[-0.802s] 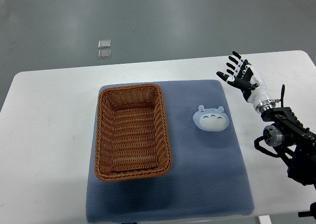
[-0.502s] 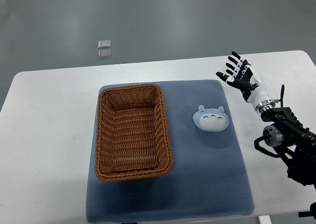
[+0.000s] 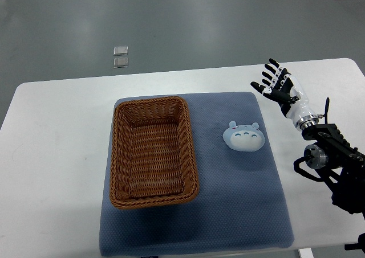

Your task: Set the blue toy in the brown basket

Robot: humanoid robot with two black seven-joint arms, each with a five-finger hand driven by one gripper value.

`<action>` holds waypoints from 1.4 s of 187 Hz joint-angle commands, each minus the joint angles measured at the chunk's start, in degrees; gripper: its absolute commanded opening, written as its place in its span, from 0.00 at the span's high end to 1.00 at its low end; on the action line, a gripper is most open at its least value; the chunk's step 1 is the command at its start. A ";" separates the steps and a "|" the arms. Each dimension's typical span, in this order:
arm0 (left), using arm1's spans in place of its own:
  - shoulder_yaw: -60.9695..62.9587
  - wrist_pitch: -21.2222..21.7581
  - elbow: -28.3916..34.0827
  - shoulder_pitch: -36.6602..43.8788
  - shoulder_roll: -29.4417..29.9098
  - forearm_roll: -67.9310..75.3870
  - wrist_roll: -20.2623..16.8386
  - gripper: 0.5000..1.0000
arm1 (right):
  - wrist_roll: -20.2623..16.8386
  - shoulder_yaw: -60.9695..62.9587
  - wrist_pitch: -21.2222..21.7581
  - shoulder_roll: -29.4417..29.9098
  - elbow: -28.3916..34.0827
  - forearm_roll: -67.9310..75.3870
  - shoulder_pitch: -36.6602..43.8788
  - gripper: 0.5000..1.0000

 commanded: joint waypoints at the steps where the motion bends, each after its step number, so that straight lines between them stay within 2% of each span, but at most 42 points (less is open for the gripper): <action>1: 0.00 0.00 0.05 0.03 0.00 0.00 0.00 0.00 | 0.06 -0.05 0.03 0.00 0.14 0.02 0.09 0.14; 122: 0.00 0.00 0.05 0.12 0.00 0.00 0.00 0.00 | -0.03 -0.49 0.21 -0.27 0.14 -0.86 0.09 0.14; 191: 0.00 0.00 0.05 0.39 0.00 0.00 0.00 0.00 | 0.14 -5.41 0.91 -2.29 1.02 -1.21 0.88 0.14; 230: 0.00 0.00 0.14 0.39 0.00 0.00 0.00 0.00 | 2.07 -7.87 3.11 -5.63 4.18 -10.17 1.14 0.14; 262: 0.09 0.00 0.23 0.39 0.00 0.00 0.00 0.00 | 4.10 -10.25 3.28 -8.26 8.14 -20.11 1.23 0.15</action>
